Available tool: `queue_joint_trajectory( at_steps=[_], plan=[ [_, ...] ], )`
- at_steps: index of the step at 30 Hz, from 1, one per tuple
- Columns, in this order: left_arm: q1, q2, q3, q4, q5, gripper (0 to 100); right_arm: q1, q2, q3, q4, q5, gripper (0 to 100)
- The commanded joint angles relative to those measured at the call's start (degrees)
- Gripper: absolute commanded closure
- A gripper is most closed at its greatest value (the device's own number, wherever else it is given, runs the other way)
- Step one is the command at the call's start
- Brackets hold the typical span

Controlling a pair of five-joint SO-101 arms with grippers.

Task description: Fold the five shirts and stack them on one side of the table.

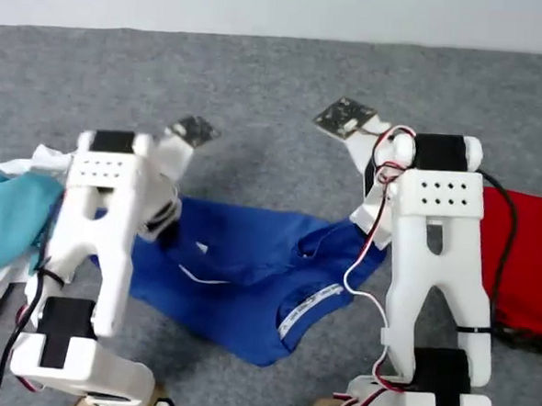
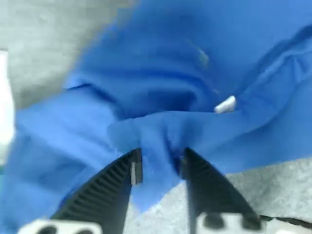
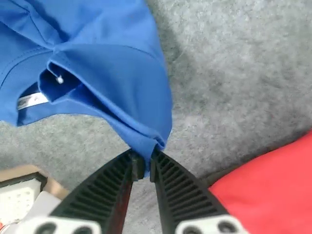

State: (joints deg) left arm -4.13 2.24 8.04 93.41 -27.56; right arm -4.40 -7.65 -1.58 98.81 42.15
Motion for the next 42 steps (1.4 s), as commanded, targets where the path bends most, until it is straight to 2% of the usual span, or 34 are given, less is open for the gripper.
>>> queue_joint_trajectory(
  at_steps=[1, 5, 11, 14, 21, 27, 36, 42],
  plan=[
    [-0.62, -2.99, -9.71, 5.27, 0.88, 82, 3.03, -2.42, -0.35, -1.71, 0.44, 98.8],
    [-0.62, -2.37, -12.53, 5.98, 0.53, 82, 4.18, -2.42, -0.35, -1.45, 0.44, 98.8],
    [-0.53, -2.02, -6.90, -0.70, -1.93, 82, 4.09, -2.42, -0.35, -1.19, 0.18, 98.8],
    [-0.70, 1.05, -3.47, -1.14, -4.40, 81, 4.09, -2.42, -0.26, -1.19, 0.18, 98.8],
    [-6.24, 10.55, -3.38, -1.41, -11.60, 81, 4.26, -2.42, -0.26, -1.19, 0.44, 98.8],
    [-6.15, 13.36, -3.82, -0.97, -15.38, 81, 4.26, -2.33, -0.18, -1.54, 0.44, 98.8],
    [-6.77, 14.24, -3.38, 0.09, -16.53, 81, 4.26, -2.33, -0.18, -1.71, 0.44, 98.8],
    [-6.24, 22.51, -3.82, 2.02, -16.53, 83, 4.26, -2.33, -0.18, -1.71, 0.44, 98.8]
  ],
)
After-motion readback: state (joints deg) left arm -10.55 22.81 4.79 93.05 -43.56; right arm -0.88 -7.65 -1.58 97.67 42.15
